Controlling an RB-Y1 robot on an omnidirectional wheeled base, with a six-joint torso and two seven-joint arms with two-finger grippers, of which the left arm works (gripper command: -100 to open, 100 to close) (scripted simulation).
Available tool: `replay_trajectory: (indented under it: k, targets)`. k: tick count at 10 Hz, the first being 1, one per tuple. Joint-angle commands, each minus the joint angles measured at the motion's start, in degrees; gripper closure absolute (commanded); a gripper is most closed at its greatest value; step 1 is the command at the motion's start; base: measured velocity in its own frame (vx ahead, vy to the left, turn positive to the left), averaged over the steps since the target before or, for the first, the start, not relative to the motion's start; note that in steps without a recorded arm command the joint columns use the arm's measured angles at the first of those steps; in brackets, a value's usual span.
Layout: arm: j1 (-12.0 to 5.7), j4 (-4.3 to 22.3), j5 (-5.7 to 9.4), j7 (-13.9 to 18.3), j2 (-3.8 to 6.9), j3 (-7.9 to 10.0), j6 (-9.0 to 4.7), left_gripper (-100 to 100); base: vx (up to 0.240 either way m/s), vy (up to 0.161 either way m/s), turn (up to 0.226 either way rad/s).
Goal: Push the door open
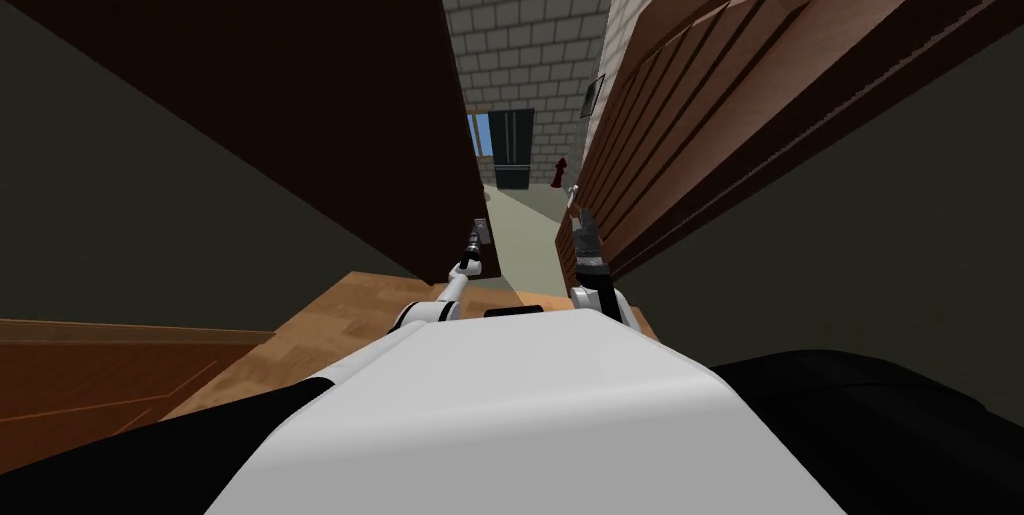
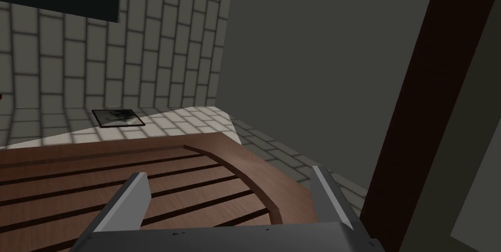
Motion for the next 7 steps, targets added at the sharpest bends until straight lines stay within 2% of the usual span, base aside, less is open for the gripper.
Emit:
replay_trajectory:
  k: [1, 3, 4, 5, 7]
  targets:
    - [0.01, 0.14, 0.05, -0.1, -0.14, 0.19, -0.25, -100, 0.223, 0.014, -0.021]
    - [0.04, 0.22, 0.1, -0.17, -0.55, 0.38, -0.43, -100, 0.209, 0.001, -0.022]
    - [0.09, 0.11, 0.08, -0.15, -0.44, 0.32, -0.36, -100, 0.087, -0.002, -0.002]
    - [0.09, 0.11, 0.08, -0.15, -0.44, 0.32, -0.36, 100, -0.009, 0.002, 0.008]
    - [0.09, 0.11, 0.08, -0.15, -0.44, 0.32, -0.36, 100, -0.034, 0.0, -0.005]
